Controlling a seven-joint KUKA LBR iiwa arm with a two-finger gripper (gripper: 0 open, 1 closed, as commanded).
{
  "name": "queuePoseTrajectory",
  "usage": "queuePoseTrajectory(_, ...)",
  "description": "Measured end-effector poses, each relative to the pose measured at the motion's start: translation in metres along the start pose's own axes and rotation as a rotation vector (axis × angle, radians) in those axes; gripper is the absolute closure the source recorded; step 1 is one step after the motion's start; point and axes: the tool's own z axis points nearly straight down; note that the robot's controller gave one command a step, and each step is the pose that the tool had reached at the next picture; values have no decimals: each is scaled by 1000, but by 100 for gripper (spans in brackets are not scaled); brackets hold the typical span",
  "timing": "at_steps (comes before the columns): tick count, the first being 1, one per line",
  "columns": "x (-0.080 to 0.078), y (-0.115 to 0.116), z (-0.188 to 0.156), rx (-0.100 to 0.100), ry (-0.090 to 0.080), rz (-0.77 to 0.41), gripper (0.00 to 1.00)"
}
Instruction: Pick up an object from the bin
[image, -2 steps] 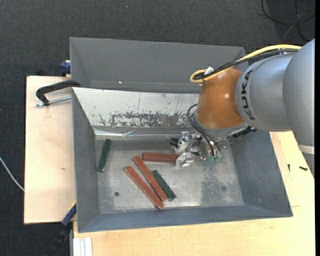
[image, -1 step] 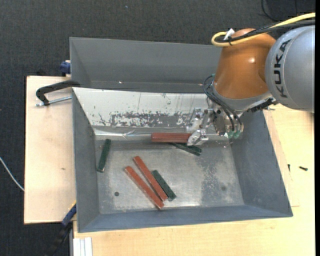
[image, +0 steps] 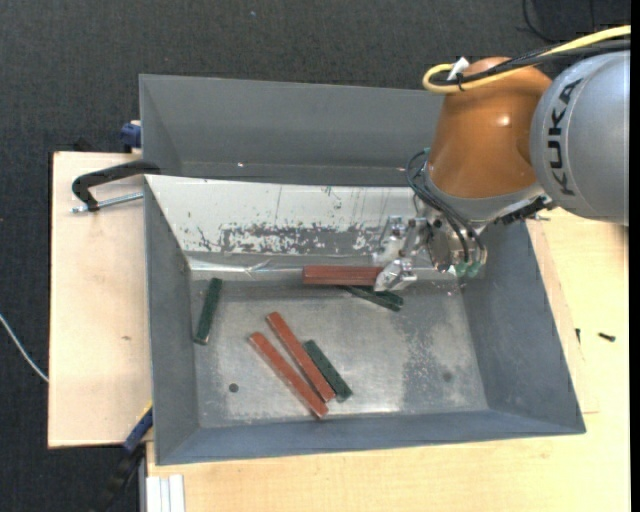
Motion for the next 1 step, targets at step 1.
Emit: queuePoseTrajectory(1,2,-2,-68,0,-1,-3,100)
